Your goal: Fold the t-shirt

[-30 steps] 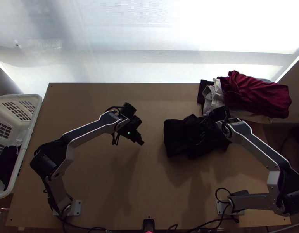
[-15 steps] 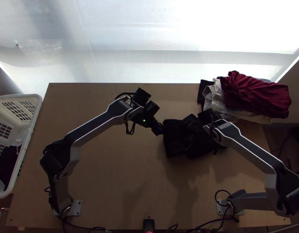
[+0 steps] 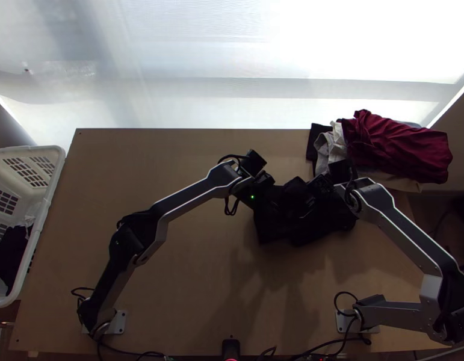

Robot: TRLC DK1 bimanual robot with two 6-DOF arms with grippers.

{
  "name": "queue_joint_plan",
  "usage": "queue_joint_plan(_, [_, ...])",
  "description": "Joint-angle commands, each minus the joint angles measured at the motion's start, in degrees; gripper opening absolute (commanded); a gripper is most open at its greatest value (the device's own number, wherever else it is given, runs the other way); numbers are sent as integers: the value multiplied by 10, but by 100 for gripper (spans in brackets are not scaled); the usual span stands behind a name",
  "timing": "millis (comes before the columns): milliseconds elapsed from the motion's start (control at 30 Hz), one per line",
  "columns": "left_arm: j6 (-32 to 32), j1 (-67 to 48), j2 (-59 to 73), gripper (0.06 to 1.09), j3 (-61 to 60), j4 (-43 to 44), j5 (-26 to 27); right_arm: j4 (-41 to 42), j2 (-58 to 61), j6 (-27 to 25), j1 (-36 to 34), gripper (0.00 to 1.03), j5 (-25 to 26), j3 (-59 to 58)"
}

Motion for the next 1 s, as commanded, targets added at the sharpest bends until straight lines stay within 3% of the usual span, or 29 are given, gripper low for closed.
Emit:
queue_joint_plan(0, [-3,-17,58,38,13,-1,-42,-7,-8,-4,-13,3,-1,-2])
queue_joint_plan(233, [25,-25,75,24,10,-27,-124,11,41,0,-3,3,-2,10])
queue_joint_plan(433, [42,-29,68,24,-13,-36,-154,37,102,16,6,3,-40,25])
queue_joint_plan(600, [53,-32,65,23,-17,-36,-168,73,156,10,12,3,-41,18])
queue_joint_plan(767, [57,-35,69,20,-17,-36,-188,73,186,-47,-75,3,-41,15])
queue_joint_plan(967, [62,-36,75,20,-16,-35,-204,31,129,-105,-197,3,-41,28])
